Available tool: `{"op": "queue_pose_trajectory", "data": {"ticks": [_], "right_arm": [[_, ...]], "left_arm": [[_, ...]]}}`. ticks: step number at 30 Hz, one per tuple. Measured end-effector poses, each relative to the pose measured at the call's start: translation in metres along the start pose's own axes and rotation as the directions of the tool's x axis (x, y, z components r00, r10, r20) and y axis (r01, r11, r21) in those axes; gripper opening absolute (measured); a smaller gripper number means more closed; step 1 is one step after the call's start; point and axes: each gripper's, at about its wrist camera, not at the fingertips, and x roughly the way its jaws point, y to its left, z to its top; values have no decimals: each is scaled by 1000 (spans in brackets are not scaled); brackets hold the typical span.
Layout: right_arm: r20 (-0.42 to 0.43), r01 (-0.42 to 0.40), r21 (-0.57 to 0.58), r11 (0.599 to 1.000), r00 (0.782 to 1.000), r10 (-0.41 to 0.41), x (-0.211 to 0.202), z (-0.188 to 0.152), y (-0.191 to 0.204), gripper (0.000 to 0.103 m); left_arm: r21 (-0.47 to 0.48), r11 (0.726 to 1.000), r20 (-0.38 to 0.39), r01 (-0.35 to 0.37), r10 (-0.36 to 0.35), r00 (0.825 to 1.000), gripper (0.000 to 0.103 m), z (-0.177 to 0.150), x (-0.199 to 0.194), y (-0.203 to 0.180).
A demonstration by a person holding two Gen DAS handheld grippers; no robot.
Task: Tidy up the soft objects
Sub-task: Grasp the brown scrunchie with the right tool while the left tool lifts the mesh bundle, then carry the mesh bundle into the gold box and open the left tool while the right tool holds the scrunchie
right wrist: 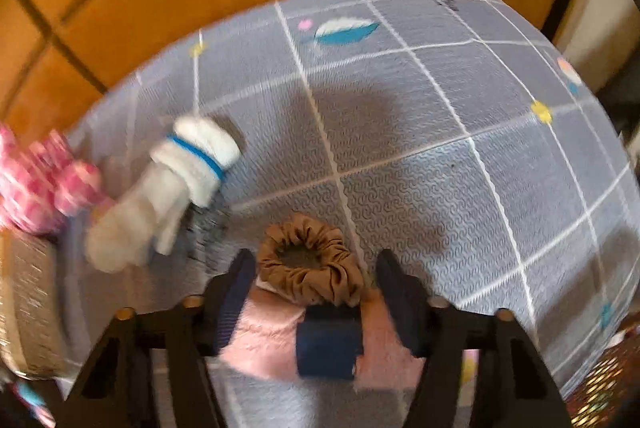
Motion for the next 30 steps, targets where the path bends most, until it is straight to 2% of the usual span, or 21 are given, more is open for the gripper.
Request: {"op": "queue_pose_trajectory", "data": {"ticks": [1, 3, 5, 7, 10, 16, 22, 25, 30], "right_arm": [[-13, 21, -29, 999, 1000, -22, 4, -1, 4, 25], [-8, 41, -83, 996, 999, -42, 6, -4, 12, 20], [-9, 48, -112, 993, 999, -49, 6, -7, 15, 20], [-21, 48, -114, 992, 998, -51, 9, -9, 14, 20], [-25, 40, -102, 994, 999, -43, 10, -9, 11, 20], [-12, 54, -122, 991, 998, -56, 10, -14, 9, 22], [23, 110, -192, 975, 994, -107, 12, -21, 26, 22], [33, 121, -205, 971, 993, -116, 12, -24, 29, 22], [54, 153, -243, 958, 988, -144, 7, -25, 35, 22]], "left_arm": [[-1, 1000, 5, -3, 3, 1000, 53, 2, 3, -3], [12, 1000, 23, -18, 17, 1000, 51, -1, 2, -7], [33, 998, 36, -45, 43, 998, 50, -4, 1, -12], [41, 996, 48, -82, 80, 996, 40, -7, -1, -14], [25, 997, 52, -75, 73, 996, 37, -8, -3, -11], [47, 993, 59, -107, 105, 993, 37, -10, -5, -14], [54, 991, 54, -124, 121, 991, 36, -7, -3, -16], [43, 991, 36, -126, 125, 992, 32, -1, -5, -17], [7, 996, 119, -90, 88, 989, 32, 28, -39, -14]]}}
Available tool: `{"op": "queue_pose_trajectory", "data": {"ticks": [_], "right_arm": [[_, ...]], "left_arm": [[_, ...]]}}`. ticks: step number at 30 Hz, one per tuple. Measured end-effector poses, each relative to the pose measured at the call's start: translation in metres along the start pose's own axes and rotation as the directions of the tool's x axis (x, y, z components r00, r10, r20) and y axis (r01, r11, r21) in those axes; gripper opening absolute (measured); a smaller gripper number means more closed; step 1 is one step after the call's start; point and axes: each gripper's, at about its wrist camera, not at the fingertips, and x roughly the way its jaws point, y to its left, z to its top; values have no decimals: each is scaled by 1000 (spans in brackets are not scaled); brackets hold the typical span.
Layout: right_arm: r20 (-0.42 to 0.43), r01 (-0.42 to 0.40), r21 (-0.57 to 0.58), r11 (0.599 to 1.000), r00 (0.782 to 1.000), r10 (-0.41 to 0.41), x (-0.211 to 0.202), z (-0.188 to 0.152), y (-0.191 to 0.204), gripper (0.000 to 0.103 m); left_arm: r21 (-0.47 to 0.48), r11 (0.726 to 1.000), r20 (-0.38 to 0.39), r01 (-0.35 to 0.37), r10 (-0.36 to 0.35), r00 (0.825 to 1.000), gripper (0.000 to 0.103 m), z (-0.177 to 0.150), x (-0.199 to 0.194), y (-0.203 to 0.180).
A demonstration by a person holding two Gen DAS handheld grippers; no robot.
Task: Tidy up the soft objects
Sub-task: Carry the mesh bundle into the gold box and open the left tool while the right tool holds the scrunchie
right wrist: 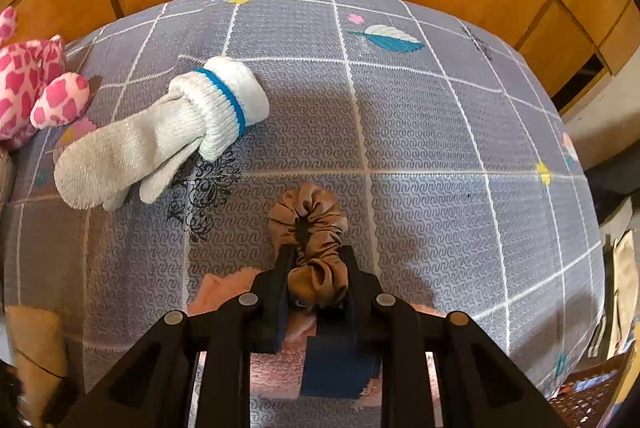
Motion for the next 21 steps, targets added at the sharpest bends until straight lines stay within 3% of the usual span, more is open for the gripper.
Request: {"op": "queue_pose_trajectory", "data": {"ticks": [4, 9, 15, 21], "right_arm": [[6, 13, -17, 1000, 1000, -13, -4, 0, 0, 22], [10, 22, -28, 999, 1000, -22, -3, 1, 1, 22], [17, 36, -43, 998, 999, -36, -6, -1, 5, 22], [18, 38, -46, 998, 999, -37, -5, -1, 4, 22]], "left_arm": [[-76, 997, 73, 23, -18, 997, 32, 32, -30, 23], [-149, 989, 119, 5, 13, 993, 32, 52, -55, 57], [-228, 974, 117, 1, 27, 993, 32, 46, -74, 90], [-255, 967, 174, -22, 69, 982, 32, 25, -109, 114]]}}
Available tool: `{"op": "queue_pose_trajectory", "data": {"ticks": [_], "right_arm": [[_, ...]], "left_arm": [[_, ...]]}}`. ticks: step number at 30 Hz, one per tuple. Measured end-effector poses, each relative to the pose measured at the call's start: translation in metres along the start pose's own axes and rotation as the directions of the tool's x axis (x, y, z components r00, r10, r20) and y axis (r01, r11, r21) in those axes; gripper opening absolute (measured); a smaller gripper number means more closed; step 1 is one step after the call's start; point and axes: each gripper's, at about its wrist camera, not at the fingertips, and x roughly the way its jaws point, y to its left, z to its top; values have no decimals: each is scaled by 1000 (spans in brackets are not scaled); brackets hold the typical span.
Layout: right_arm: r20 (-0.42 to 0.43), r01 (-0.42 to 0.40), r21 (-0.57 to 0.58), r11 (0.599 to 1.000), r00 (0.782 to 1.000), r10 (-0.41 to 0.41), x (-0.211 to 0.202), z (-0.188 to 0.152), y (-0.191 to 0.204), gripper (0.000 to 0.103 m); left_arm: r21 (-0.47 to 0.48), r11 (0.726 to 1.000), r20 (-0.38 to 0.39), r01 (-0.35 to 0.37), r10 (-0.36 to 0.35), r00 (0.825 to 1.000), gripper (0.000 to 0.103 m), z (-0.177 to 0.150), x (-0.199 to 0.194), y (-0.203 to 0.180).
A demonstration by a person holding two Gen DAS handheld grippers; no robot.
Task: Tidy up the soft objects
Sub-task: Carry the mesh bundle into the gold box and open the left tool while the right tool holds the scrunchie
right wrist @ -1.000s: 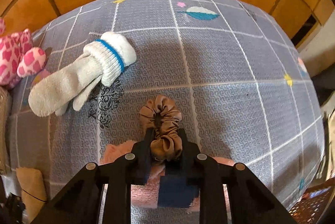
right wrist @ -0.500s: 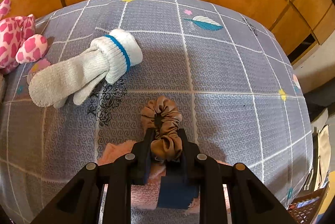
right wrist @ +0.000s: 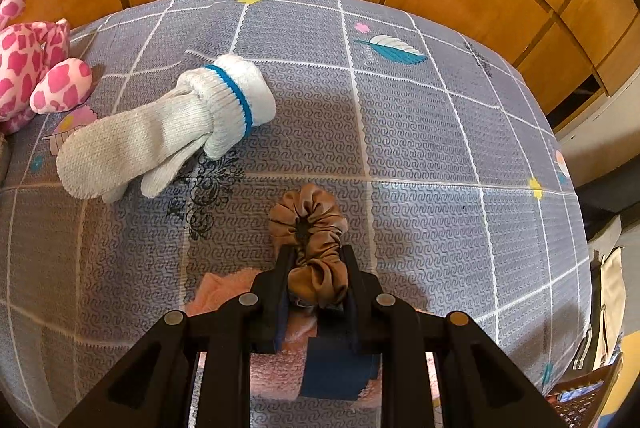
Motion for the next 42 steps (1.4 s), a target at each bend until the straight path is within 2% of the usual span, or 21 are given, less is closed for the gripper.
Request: {"op": "queue_pose_trajectory", "data": {"ticks": [9, 16, 21, 24, 27, 33, 36, 38, 39, 40, 42], "right_arm": [[11, 23, -26, 999, 1000, -22, -1, -1, 6, 22], [34, 73, -72, 995, 997, -70, -4, -7, 17, 22], [44, 95, -89, 992, 995, -91, -8, -11, 24, 22], [46, 101, -94, 990, 994, -97, -10, -12, 27, 22], [51, 114, -105, 988, 993, -109, -12, -13, 32, 22], [62, 137, -124, 983, 990, -130, -15, -15, 41, 22], [62, 137, -123, 983, 990, -131, -16, -15, 42, 22], [63, 140, -126, 982, 989, -133, -16, -15, 42, 22], [64, 141, -128, 982, 989, -134, -17, -14, 42, 22], [64, 141, -128, 982, 989, -134, -16, -14, 41, 22], [64, 141, -128, 982, 989, -133, -15, -14, 40, 22]], "left_arm": [[-111, 987, 11, -115, 117, 993, 32, -24, -34, 64], [-208, 953, 33, -222, 234, 972, 33, -43, -70, 123], [-302, 897, 50, -322, 352, 935, 33, -49, -108, 182], [-350, 853, 40, -387, 426, 904, 33, -53, -124, 219], [-351, 816, 1, -460, 491, 871, 34, -55, -126, 251], [-355, 782, -81, -512, 520, 850, 36, -63, -105, 294], [-355, 768, -96, -533, 537, 838, 44, -65, -93, 305], [-361, 766, -106, -531, 533, 840, 51, -65, -89, 308], [-368, 762, -102, -533, 537, 837, 61, -65, -89, 308], [-373, 759, -95, -533, 541, 836, 67, -66, -90, 307], [-386, 749, -85, -538, 552, 830, 73, -67, -94, 302]]}}
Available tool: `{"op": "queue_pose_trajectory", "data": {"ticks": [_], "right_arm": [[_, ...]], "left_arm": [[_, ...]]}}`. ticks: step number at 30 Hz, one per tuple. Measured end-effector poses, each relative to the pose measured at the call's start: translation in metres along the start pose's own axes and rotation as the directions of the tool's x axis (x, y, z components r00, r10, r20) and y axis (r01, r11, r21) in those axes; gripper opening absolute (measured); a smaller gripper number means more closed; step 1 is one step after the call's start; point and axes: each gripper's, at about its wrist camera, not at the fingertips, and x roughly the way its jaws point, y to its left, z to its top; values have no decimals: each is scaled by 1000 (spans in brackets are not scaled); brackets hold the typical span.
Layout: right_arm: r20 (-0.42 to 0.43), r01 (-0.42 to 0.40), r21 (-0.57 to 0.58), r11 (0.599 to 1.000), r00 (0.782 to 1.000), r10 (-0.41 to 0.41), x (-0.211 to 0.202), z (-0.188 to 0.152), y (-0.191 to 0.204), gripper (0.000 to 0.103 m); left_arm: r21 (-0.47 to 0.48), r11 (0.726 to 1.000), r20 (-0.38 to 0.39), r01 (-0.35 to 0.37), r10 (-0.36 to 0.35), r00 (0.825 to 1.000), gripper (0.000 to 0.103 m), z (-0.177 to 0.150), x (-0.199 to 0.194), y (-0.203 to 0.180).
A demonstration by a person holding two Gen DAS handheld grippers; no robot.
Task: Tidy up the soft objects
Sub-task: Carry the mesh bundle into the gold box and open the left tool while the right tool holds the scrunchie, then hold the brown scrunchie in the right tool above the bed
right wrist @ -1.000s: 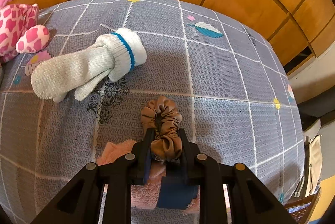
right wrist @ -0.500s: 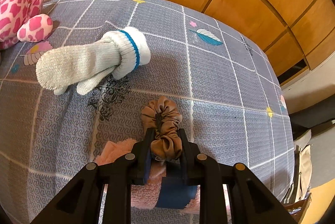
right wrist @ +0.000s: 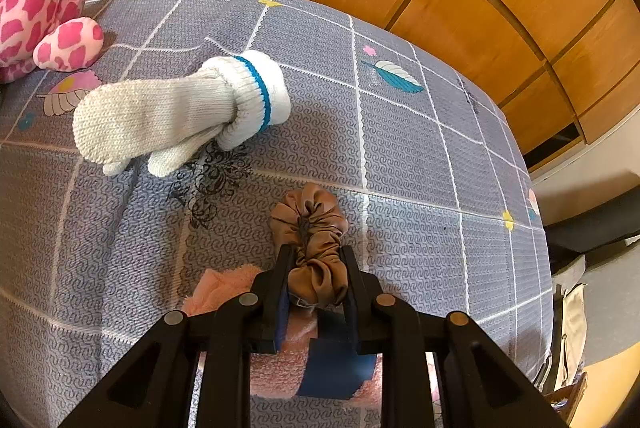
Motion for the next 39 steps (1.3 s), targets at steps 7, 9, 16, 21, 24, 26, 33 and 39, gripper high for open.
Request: {"op": "queue_pose_trajectory", "data": {"ticks": [7, 9, 16, 21, 24, 26, 33, 39], "right_arm": [[0, 0, -2, 1000, 1000, 0, 1, 0, -1, 22], [0, 0, -1, 1000, 1000, 0, 1, 0, -1, 22], [0, -7, 1, 1000, 1000, 7, 2, 1, -3, 21], [8, -6, -2, 1000, 1000, 6, 0, 2, -5, 20], [12, -9, 3, 1000, 1000, 9, -3, 1, -4, 20], [14, -10, 4, 1000, 1000, 10, -5, 0, -4, 20], [72, -92, -19, 996, 993, 93, -21, 0, 3, 20], [119, -186, -121, 975, 972, 200, -38, -5, 26, 20]], "left_arm": [[-35, 999, 49, 28, -26, 998, 77, -17, -41, -21], [-5, 1000, 74, 31, -31, 997, 78, -25, -55, -36], [114, 992, 108, 55, -67, 992, 84, -55, -86, -89], [205, 978, 125, 39, -65, 990, 84, -74, -92, -117], [231, 972, 113, 42, -70, 991, 84, -82, -91, -125], [243, 969, 100, 46, -72, 992, 84, -86, -88, -129], [269, 962, 72, 51, -73, 995, 84, -95, -82, -135], [274, 960, 68, 53, -74, 995, 84, -96, -81, -136]]}}
